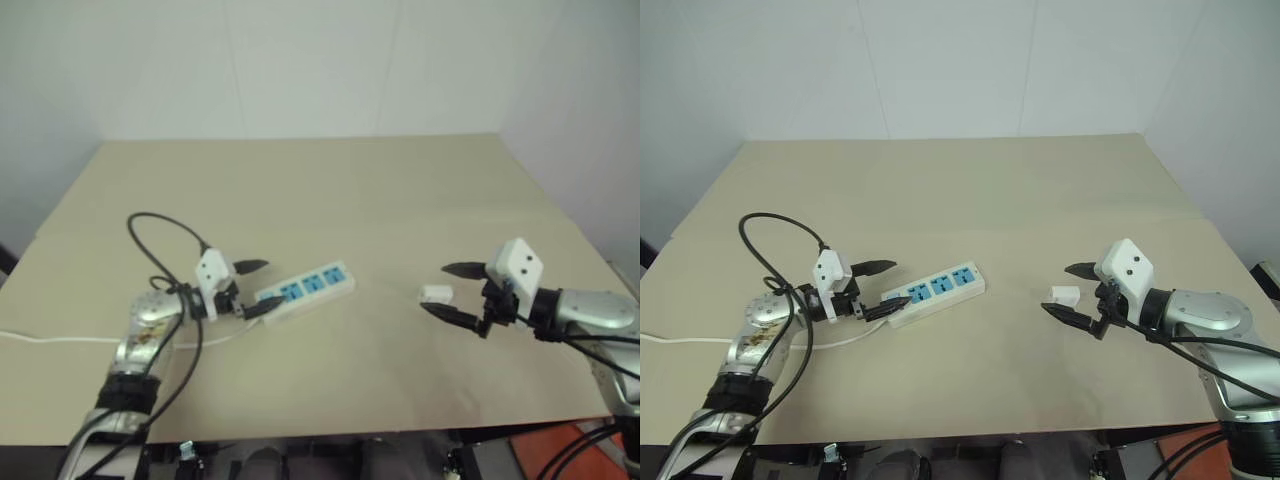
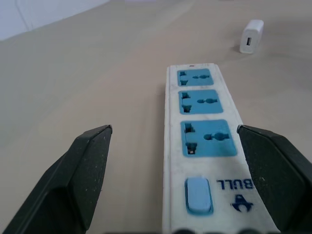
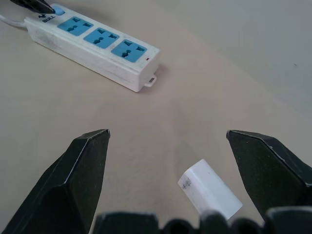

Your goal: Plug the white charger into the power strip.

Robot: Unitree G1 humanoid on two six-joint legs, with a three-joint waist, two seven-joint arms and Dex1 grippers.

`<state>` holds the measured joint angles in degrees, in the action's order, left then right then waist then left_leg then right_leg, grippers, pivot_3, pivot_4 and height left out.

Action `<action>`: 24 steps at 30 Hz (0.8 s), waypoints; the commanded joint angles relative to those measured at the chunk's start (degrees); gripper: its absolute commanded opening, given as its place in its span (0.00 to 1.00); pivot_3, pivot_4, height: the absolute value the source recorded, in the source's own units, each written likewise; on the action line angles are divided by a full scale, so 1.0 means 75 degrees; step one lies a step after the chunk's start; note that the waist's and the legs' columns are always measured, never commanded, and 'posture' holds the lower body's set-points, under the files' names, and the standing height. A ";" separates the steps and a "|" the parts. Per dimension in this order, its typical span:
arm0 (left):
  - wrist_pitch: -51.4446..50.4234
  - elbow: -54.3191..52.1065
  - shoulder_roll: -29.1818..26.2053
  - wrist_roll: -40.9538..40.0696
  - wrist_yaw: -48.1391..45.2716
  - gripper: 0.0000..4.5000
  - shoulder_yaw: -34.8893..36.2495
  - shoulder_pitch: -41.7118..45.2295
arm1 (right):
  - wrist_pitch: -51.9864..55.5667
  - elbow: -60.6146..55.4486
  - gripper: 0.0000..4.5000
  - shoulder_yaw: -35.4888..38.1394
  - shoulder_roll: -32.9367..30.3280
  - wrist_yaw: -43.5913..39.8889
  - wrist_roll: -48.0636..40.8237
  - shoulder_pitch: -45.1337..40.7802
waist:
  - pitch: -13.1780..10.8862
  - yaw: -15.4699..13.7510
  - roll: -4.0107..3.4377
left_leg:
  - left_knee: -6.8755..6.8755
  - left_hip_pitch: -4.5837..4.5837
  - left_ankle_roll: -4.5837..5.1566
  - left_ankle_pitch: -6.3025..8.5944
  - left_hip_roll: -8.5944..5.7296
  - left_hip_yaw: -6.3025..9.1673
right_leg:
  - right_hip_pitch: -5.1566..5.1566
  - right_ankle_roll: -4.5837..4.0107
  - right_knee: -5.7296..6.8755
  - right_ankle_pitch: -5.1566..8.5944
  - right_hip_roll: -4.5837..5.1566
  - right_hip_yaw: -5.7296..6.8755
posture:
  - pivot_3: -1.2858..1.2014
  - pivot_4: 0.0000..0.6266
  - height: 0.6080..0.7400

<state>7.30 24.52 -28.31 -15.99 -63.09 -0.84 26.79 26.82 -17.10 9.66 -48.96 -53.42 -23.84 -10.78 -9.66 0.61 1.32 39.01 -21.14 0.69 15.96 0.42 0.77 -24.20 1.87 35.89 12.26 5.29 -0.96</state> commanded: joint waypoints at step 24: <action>0.0518 0.0837 0.0216 0.0300 -0.0551 1.00 -0.0149 -0.0198 | 0.0303 -0.0674 1.00 0.0260 0.0024 0.0474 -0.0394 0.0169 | 0.0009 0.0006 0.0003 | 0.0005 0.0000 0.0000 0.0000 -0.0001 0.0011 | 0.0005 0.0006 0.0000 -0.0003 0.0000 0.0003 | 0.52 0.24 1.00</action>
<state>10.76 31.21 -26.66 -14.52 -67.80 -1.48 25.51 28.92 -20.63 10.30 -48.72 -50.03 -26.00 -8.46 -9.60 0.66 1.34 39.05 -21.14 0.70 15.96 0.42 0.86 -24.17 1.92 35.89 12.24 5.29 -0.93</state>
